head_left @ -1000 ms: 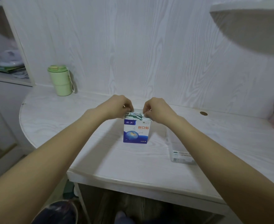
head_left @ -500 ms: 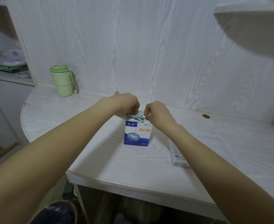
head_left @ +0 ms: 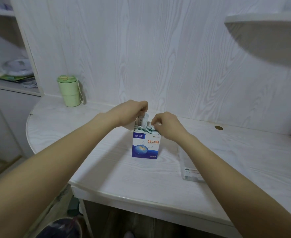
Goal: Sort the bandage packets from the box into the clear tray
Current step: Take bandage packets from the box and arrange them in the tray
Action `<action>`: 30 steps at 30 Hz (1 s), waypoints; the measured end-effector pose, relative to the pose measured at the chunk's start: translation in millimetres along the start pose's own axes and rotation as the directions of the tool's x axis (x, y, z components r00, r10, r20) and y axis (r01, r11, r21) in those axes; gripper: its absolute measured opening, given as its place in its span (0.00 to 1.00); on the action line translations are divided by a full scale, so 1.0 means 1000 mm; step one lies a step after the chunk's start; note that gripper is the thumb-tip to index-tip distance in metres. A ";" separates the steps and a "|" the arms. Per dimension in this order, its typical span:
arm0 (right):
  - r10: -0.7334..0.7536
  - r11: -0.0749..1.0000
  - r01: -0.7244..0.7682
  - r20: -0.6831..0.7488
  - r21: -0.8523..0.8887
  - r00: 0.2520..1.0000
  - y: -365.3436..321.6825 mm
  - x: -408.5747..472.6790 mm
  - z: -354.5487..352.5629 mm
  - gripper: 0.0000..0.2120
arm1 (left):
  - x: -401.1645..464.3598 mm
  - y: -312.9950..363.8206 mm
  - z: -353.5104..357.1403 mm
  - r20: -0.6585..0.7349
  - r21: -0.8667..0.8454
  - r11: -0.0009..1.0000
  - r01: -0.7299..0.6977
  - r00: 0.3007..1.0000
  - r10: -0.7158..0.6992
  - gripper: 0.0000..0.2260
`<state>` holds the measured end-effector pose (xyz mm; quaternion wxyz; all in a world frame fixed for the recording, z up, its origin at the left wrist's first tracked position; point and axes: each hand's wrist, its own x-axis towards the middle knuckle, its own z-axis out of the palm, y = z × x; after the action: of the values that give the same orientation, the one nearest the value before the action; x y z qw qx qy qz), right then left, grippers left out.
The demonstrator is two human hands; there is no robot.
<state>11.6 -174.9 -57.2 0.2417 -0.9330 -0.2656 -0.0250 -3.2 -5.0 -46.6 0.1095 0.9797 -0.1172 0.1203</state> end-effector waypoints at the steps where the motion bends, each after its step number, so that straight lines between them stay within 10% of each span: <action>1: -0.011 0.997 0.011 0.002 0.072 1.000 -0.002 -0.003 -0.004 0.11 | 0.000 0.000 0.000 -0.035 -0.013 1.000 0.006 0.999 -0.007 0.08; 12: 0.106 0.763 0.014 -0.147 0.646 0.983 -0.020 -0.009 -0.012 0.07 | -0.011 0.034 -0.028 -0.273 -0.514 0.858 -0.025 0.953 -0.135 0.03; 15: 0.147 0.623 0.014 -0.134 0.782 0.980 -0.016 -0.018 -0.019 0.04 | -0.016 0.046 -0.021 -0.027 -0.794 0.591 0.145 0.962 -0.273 0.17; 21: 0.235 0.478 -0.006 -0.122 0.879 0.964 -0.006 -0.045 -0.032 0.06 | -0.028 0.088 -0.006 0.307 -0.951 -0.002 0.310 0.941 -0.143 0.14; 30: 0.255 0.572 -0.021 -0.153 0.820 0.955 0.022 -0.078 -0.033 0.13 | -0.040 0.114 0.018 0.241 -0.966 0.049 0.252 0.956 -0.166 0.11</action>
<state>-40.9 -244.2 -51.7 0.6732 -0.7261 -0.1398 -0.0016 -66.3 -109.1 -52.5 0.7535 0.6557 -0.0278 -0.0393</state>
